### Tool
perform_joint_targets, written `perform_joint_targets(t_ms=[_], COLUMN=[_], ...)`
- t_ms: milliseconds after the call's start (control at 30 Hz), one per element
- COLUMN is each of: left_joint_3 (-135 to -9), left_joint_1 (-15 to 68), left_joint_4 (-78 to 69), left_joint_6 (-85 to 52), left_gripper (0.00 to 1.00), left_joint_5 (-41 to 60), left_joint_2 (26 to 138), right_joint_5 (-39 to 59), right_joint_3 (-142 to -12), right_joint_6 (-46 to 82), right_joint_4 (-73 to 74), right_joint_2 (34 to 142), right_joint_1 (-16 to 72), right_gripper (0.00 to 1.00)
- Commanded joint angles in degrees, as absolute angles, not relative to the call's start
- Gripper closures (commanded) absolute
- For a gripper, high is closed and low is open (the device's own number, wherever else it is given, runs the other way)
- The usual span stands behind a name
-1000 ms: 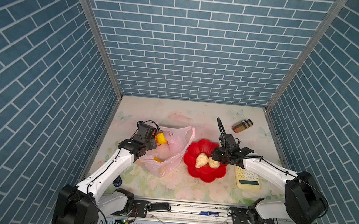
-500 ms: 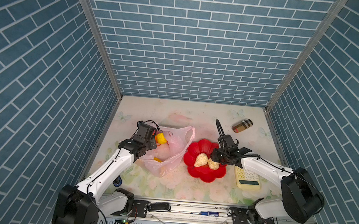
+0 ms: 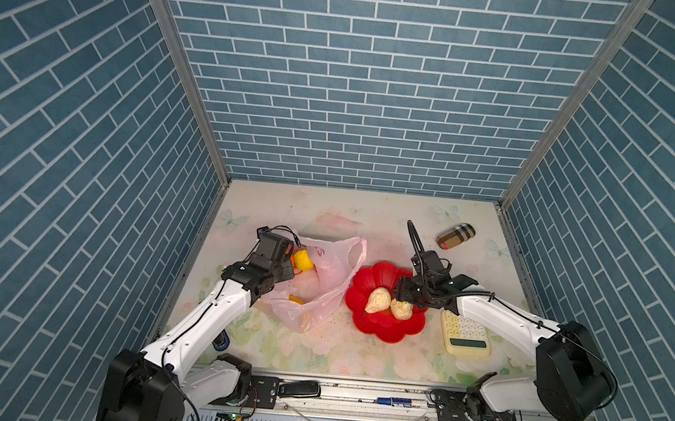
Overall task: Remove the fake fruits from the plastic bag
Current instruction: 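Lower the cream bun onto the red plate and open the right gripper, then move the right gripper back over the bag and lower it inside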
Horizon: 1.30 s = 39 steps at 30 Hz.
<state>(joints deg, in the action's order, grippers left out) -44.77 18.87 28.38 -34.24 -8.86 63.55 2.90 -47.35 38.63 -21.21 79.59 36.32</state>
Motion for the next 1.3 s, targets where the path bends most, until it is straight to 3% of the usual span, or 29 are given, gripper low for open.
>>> perform_joint_targets(t_ms=[0, 367, 567, 900, 1267], left_joint_3=[-44.7, -42.8, -40.2, -36.1, -34.1], left_joint_1=[18.5, 18.5, 18.5, 18.6, 18.6], left_joint_4=[27.9, 26.5, 26.4, 27.1, 26.1], left_joint_6=[-33.8, -34.0, -34.5, -36.2, -38.9], left_gripper=[0.93, 0.93, 0.93, 0.93, 0.94], left_joint_5=[-8.7, -7.7, -6.8, -6.2, -7.4], left_joint_2=[62.6, 61.1, 59.1, 57.6, 55.0], right_joint_5=[1.4, 1.0, -1.6, 1.8, 8.7], right_joint_3=[-51.1, -58.6, -65.1, -81.4, -93.6], right_joint_6=[37.6, 35.3, 34.3, 31.6, 32.5], right_joint_4=[-25.1, -31.3, -32.1, -26.6, -22.3], right_joint_2=[76.9, 69.9, 69.8, 86.3, 106.7], right_joint_1=[36.1, 37.7, 44.3, 57.1, 61.8], right_gripper=[0.34, 0.4, 0.44, 0.46, 0.54])
